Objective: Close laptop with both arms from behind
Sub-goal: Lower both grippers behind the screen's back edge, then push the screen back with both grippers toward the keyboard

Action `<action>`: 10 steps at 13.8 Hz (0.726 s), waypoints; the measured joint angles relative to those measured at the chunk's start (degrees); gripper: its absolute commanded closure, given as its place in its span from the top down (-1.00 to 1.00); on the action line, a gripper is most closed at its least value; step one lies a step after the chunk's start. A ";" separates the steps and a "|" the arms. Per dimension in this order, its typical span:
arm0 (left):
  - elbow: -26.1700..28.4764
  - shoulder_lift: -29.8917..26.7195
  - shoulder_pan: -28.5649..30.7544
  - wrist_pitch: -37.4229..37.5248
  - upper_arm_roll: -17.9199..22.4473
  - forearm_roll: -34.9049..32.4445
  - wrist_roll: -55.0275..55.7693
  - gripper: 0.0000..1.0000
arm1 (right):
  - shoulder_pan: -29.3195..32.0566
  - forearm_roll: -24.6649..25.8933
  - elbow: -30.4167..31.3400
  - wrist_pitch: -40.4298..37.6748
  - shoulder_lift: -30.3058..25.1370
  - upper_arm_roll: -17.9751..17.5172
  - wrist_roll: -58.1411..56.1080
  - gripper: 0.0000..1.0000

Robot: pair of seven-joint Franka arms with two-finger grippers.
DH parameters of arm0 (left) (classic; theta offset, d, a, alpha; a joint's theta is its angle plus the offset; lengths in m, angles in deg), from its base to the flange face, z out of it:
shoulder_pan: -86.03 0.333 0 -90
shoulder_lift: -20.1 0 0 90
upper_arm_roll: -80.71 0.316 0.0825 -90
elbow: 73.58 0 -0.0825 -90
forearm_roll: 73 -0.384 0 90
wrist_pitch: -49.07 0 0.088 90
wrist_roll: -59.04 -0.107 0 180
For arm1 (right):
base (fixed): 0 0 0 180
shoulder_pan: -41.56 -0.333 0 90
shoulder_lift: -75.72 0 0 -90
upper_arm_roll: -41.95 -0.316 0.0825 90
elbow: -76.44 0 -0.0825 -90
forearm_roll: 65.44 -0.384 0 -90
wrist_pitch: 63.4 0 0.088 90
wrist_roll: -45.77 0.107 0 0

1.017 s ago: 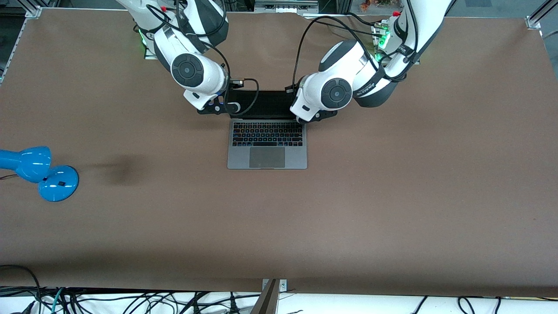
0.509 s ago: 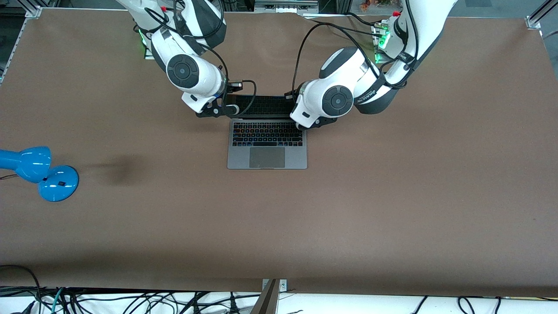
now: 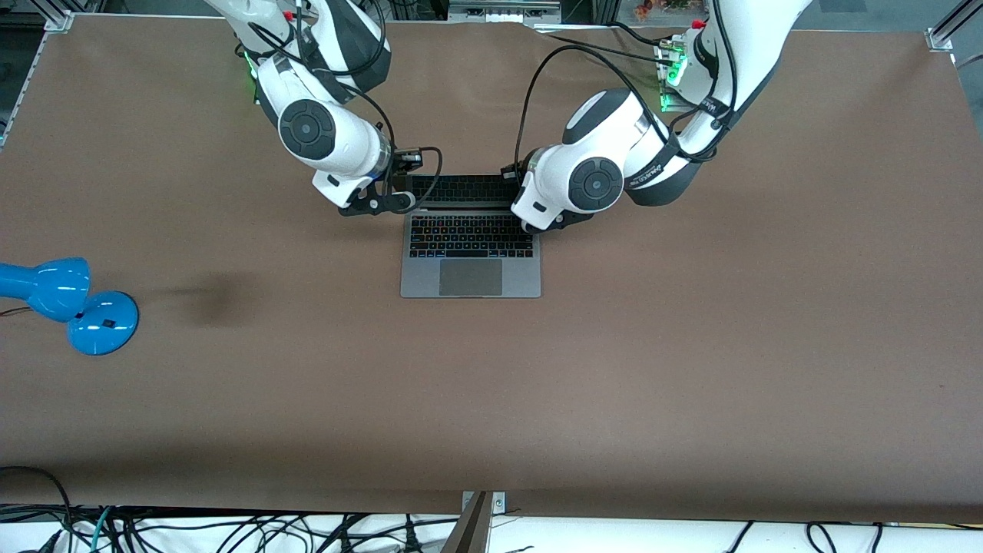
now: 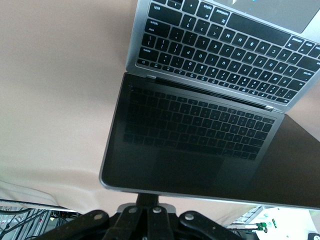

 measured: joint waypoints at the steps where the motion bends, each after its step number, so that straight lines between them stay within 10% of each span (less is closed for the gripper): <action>1: -0.01 0.08 0.00 -0.01 0.03 -0.01 0.00 -1.00 | 0.08 0.00 0.00 0.35 0.00 0.14 -0.19 -1.00; 10: -0.05 0.54 -0.01 -0.03 0.13 -0.03 0.00 -1.00 | 0.96 0.82 0.00 3.42 0.43 0.57 -2.04 -1.00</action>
